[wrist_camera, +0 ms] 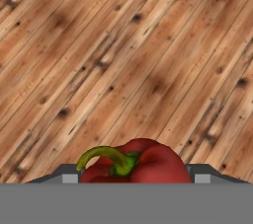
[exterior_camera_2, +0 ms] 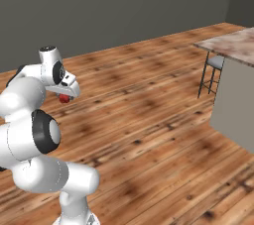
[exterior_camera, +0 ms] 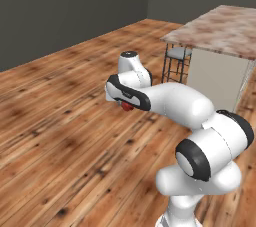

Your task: Turn on the sink faucet. Then move the bell pepper from the counter to the sink. Turn off the sink. Move the vegetable from the sink to the pot next to the stove. Finally move the pot to the front left burner.

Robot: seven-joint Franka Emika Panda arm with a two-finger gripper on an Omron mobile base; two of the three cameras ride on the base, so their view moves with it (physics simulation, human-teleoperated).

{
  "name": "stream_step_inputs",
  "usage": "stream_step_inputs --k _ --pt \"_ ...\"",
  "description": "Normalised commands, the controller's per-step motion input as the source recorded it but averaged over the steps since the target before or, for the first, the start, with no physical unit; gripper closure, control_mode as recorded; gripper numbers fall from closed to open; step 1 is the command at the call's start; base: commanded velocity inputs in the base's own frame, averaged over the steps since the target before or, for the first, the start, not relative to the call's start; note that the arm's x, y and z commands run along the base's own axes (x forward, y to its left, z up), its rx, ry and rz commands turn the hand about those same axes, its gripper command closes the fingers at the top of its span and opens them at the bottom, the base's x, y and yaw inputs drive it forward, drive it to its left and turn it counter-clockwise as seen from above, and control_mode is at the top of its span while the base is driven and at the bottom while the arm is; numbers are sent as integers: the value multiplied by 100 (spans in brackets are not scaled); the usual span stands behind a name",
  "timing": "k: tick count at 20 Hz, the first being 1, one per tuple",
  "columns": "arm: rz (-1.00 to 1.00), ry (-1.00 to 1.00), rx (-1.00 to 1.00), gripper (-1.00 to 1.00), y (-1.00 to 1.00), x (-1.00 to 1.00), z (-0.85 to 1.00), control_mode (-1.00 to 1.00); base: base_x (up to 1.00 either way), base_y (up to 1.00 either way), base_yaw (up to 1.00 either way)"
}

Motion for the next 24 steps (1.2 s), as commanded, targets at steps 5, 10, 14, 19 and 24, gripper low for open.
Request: stream_step_inputs --k 5,10,14,19,24 --pt "0 0 0 100 0 0 0 100 12 -19 -44" --pt "0 0 0 100 0 0 0 100 26 -33 -42" --pt "0 0 0 100 0 0 0 100 32 -30 -42" --pt "0 0 0 100 0 0 0 100 40 -24 -43" --pt "0 0 0 100 0 0 0 100 50 -21 -43"
